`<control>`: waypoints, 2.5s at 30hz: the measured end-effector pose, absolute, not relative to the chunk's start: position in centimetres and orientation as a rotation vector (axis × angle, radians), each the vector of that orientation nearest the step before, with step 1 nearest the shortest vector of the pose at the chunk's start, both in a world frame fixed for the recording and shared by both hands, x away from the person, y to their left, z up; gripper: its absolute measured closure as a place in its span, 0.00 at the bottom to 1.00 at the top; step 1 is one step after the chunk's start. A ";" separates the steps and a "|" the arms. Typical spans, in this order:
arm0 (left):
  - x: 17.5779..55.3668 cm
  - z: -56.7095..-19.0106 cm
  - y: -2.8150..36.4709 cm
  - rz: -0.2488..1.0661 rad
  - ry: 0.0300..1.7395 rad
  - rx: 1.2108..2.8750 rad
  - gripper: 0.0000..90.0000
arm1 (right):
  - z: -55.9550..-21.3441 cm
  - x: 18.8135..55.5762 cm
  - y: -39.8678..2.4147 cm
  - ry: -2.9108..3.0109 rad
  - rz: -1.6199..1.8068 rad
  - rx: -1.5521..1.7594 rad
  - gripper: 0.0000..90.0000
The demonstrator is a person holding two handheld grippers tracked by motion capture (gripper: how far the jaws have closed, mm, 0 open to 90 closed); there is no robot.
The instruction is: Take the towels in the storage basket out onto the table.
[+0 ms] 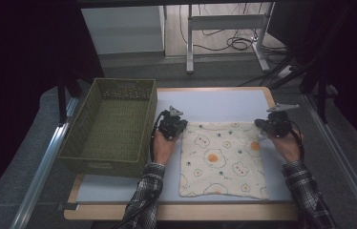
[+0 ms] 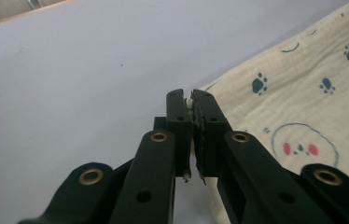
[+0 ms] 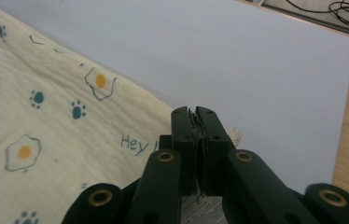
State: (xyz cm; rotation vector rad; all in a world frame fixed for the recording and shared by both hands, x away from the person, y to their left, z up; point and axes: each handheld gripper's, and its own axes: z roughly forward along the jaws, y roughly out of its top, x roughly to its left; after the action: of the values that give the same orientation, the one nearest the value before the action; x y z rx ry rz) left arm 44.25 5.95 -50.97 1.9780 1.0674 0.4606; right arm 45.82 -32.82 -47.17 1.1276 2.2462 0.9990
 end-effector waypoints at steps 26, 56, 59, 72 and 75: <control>37.0 -51.0 5.5 0.489 0.955 2.006 0.95 | -47.3 37.4 -34.7 2.303 1.083 1.031 0.97; 28.0 -51.5 6.9 0.385 0.827 1.958 0.95 | -48.7 27.7 -34.9 2.371 1.159 0.970 0.97; 27.2 -51.7 7.1 0.368 0.822 1.956 0.96 | -49.0 26.8 -34.9 2.382 1.150 0.969 0.97; 24.4 -52.2 7.5 0.352 0.791 1.993 0.95 | -49.5 24.2 -35.1 2.413 1.129 0.962 0.96; 24.0 -52.9 7.5 0.340 0.798 2.012 0.95 | -50.1 23.8 -35.0 2.425 1.116 0.966 0.96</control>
State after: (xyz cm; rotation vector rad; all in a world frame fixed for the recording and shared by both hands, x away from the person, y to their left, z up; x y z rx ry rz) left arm 24.01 7.52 -52.91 2.0119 0.7983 0.3396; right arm 23.84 -35.05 -50.09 0.9656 2.4250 1.1161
